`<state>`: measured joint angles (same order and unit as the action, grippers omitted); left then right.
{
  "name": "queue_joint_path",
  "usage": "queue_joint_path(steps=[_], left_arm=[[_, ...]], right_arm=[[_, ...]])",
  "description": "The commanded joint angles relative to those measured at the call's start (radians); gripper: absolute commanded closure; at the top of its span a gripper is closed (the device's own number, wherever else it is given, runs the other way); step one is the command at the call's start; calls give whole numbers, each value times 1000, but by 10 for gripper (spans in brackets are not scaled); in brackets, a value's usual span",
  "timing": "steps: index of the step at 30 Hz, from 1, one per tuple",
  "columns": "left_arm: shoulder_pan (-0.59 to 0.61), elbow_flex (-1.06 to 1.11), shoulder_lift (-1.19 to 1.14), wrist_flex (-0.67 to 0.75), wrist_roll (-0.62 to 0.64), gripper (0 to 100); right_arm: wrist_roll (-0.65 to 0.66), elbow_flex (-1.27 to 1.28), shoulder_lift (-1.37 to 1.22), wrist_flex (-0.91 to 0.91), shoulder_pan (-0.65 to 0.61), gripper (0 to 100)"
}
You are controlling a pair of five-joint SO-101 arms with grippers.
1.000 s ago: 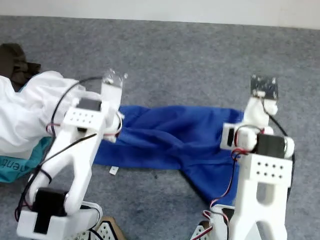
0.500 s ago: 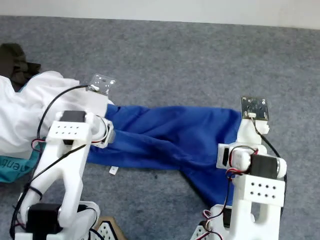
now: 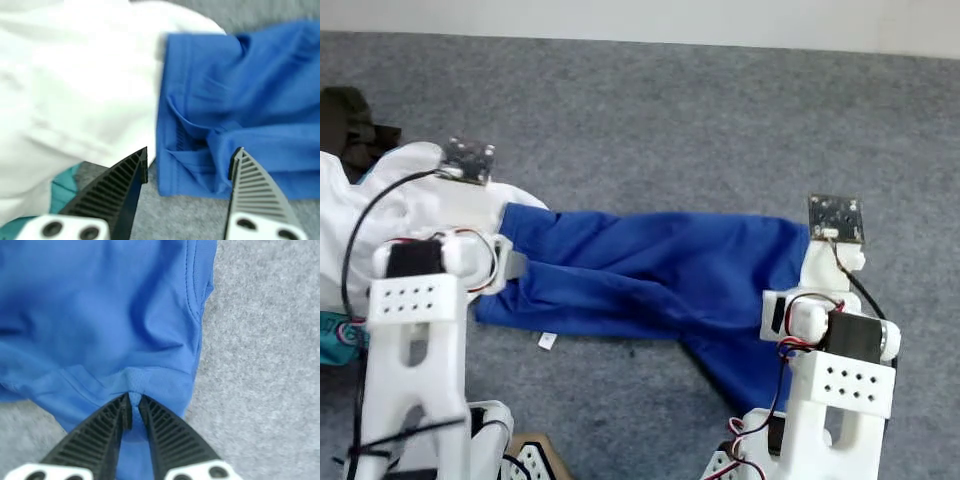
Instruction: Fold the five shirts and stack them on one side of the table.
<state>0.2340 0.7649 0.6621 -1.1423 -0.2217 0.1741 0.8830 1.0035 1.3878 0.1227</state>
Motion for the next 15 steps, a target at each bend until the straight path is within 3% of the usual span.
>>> queue_joint_path(steps=[1,7,12,15], left_arm=[[5,-65,41,-8,20,730],[-65,-150,33,-55,193,730],[-140,-278,-154,-137,249,742],[-142,-377,-332,-158,258,806]], right_arm=[[52,-4,18,12,13,977],[51,-4,19,16,16,755],[51,-19,19,8,16,734],[40,-67,19,-19,16,735]])
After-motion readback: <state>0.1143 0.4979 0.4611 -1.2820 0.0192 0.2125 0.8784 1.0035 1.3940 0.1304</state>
